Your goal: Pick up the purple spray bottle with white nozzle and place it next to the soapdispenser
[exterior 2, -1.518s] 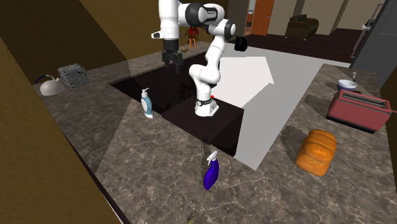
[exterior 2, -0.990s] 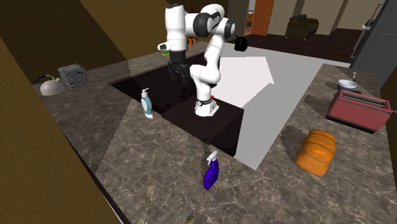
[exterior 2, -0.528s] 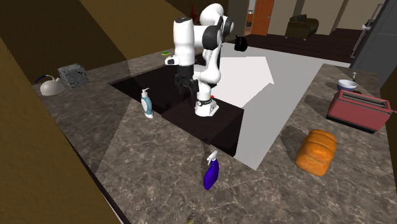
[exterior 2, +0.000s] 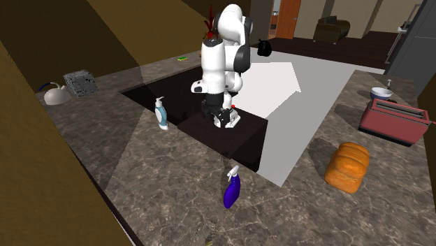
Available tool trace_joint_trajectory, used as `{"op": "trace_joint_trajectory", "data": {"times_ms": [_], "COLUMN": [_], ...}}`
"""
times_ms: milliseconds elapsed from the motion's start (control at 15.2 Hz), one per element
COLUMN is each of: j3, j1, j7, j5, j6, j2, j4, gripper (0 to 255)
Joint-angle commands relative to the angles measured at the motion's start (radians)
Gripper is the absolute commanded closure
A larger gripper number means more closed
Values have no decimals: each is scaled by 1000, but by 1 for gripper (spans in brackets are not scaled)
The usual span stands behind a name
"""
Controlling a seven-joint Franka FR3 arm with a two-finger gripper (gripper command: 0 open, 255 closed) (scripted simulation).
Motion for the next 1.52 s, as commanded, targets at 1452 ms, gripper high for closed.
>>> {"op": "trace_joint_trajectory", "data": {"times_ms": [1452], "j3": [111], "j1": [141], "j7": [414], "j5": [-345], "j6": [189], "j2": [621], "j4": [310], "gripper": [0]}}
